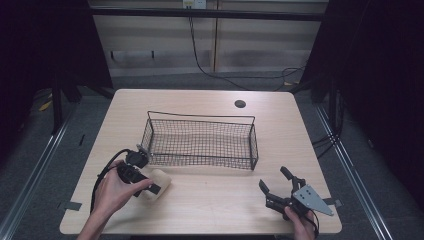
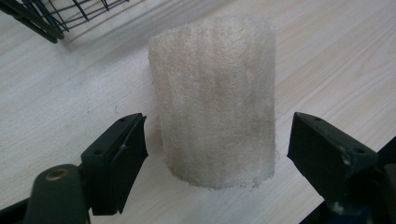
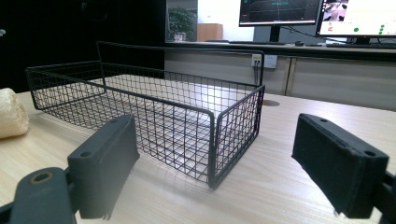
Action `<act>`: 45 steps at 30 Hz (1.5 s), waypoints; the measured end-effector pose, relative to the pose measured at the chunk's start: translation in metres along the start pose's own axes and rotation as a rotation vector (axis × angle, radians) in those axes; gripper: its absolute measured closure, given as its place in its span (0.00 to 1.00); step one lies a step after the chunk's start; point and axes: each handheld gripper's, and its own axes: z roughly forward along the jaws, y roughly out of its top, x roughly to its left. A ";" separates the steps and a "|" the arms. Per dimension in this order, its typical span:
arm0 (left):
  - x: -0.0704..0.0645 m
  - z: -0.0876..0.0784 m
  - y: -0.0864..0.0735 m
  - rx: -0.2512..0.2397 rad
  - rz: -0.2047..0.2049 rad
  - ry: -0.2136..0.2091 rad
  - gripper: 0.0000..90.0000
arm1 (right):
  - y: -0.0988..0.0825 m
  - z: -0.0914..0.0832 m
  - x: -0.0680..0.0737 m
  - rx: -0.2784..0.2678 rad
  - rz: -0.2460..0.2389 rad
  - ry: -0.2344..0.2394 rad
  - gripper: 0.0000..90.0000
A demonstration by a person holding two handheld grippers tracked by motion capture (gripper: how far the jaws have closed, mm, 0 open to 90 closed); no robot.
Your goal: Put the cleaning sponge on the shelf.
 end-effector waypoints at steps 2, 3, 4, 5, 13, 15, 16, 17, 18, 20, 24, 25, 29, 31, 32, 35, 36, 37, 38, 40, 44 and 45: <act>-0.001 0.003 0.002 0.015 0.003 0.002 0.21 | 0.000 0.000 0.000 0.000 -0.002 0.000 0.15; -0.001 0.003 0.002 0.015 0.003 0.002 0.21 | 0.000 0.000 0.000 0.000 -0.002 0.000 0.15; -0.002 0.004 0.002 0.018 0.002 0.005 0.21 | 0.000 0.000 0.000 -0.001 -0.003 0.001 0.15; -0.002 0.005 0.002 0.027 0.004 0.008 0.21 | 0.000 0.000 0.000 -0.001 -0.003 0.001 0.15; -0.005 0.013 0.005 0.080 0.012 0.042 0.24 | 0.000 0.000 0.000 0.000 -0.002 0.002 0.15; -0.006 0.014 0.005 0.077 0.012 0.040 0.24 | 0.000 0.000 0.000 0.000 -0.002 0.003 0.15; -0.006 0.015 0.005 0.079 0.008 0.044 0.24 | 0.000 0.000 0.000 0.000 -0.002 0.003 0.15; -0.006 0.015 0.006 0.080 0.010 0.040 0.24 | 0.000 0.000 0.000 0.000 -0.001 0.003 0.15; -0.007 0.016 0.006 0.083 0.010 0.040 0.24 | 0.000 0.000 0.000 0.000 -0.003 0.003 0.15; -0.006 0.018 0.006 0.090 0.012 0.038 0.24 | 0.000 0.000 0.000 0.000 -0.001 0.002 0.15; -0.004 0.020 0.006 0.097 0.009 0.030 0.27 | 0.000 0.000 0.000 -0.001 -0.002 0.003 0.15; -0.004 0.020 0.006 0.100 0.005 0.028 0.27 | 0.000 0.000 0.000 -0.001 -0.002 0.003 0.15; -0.004 0.020 0.006 0.097 0.005 0.035 0.31 | 0.000 0.000 0.000 0.000 -0.002 0.003 0.15; -0.004 0.020 0.006 0.102 0.003 0.032 0.31 | 0.000 0.000 0.000 0.000 -0.002 0.003 0.15; -0.004 0.020 0.005 0.103 0.001 0.033 0.31 | 0.000 0.000 0.000 -0.001 -0.003 0.002 0.15; -0.004 0.019 0.005 0.101 -0.002 0.031 0.31 | 0.000 0.000 0.000 0.001 -0.001 0.002 0.15; -0.004 0.018 0.005 0.099 -0.003 0.028 0.31 | 0.000 0.000 0.000 0.002 -0.001 0.002 0.15; -0.004 0.018 0.005 0.099 -0.003 0.028 0.31 | 0.000 0.000 0.000 0.002 -0.001 0.002 0.15; -0.004 0.016 0.004 0.089 -0.006 0.016 0.31 | 0.000 0.000 0.000 0.001 -0.002 0.002 0.15; -0.004 0.015 0.004 0.089 -0.002 0.012 0.31 | 0.000 0.000 0.000 0.001 -0.001 0.002 0.15; -0.003 0.010 0.004 0.073 -0.004 -0.032 0.31 | 0.000 0.000 0.000 0.002 0.000 0.002 0.15; -0.003 0.010 0.003 0.069 -0.009 -0.038 0.31 | 0.000 0.000 0.000 0.002 0.000 0.002 0.15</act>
